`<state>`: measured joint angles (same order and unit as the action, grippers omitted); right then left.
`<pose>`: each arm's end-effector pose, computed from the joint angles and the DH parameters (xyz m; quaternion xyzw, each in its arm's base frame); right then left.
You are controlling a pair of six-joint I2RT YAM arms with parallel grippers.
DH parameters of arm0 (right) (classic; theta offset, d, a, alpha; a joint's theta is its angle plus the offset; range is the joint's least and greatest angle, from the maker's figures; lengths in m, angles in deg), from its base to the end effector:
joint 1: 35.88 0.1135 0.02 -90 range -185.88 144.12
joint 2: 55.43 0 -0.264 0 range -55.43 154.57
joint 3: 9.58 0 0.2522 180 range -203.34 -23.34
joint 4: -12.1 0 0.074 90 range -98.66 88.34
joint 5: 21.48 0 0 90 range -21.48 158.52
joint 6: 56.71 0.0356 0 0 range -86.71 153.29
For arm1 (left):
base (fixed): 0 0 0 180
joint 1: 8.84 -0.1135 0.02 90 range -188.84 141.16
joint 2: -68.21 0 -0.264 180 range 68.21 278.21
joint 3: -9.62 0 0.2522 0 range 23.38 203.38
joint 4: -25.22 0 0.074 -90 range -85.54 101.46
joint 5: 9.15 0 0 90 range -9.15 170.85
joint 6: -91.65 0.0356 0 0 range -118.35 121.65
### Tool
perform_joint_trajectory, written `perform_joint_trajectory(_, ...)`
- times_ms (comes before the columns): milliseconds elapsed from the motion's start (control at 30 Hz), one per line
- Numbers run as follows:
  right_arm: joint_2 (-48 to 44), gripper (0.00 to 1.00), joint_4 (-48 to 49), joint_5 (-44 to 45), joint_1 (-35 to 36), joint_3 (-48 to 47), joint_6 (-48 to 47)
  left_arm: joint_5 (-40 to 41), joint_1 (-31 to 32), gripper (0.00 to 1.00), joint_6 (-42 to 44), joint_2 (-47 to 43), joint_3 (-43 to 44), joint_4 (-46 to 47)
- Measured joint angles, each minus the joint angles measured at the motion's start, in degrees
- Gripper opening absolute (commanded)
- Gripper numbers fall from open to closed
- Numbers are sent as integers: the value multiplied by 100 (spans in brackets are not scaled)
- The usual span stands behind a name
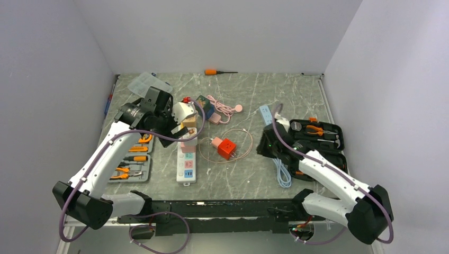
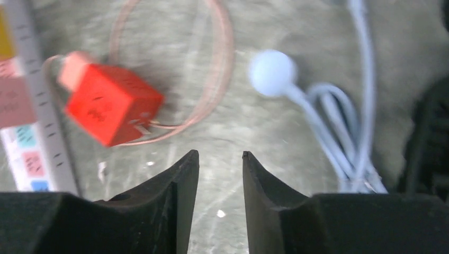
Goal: Pull the plug off the socket
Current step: Remove the plug from the socket.
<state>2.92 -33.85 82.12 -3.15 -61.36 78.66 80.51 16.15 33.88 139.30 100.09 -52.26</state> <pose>0.1712 0.1001 0.2232 0.1413 0.9304 0.1139 0.3184 0.2086 -0.0975 0.3539 0.4611 0.8437 0.0145 0.2744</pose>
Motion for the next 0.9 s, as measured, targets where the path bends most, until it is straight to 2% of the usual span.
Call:
perform_joint_trajectory(133, 520, 68, 745, -317, 599, -553, -756, -35, 0, 99, -9, -31, 68, -2)
perform_joint_trajectory(167, 691, 85, 984, -490, 675, -625, -949, -52, 0, 99, -7, -48, 68, -4)
perform_joint_trajectory(200, 866, 98, 1239, -656, 721, -669, -1139, -81, 0, 99, -7, -83, 68, -13)
perform_joint_trajectory(567, 2031, 100, 3152, -1823, 890, -702, -2527, -302, 0, 99, 15, -509, 66, -170)
perform_joint_trajectory(900, 3106, 100, 3167, -1338, 1475, -1067, -3392, -485, 0, 99, 162, -767, -186, -22)
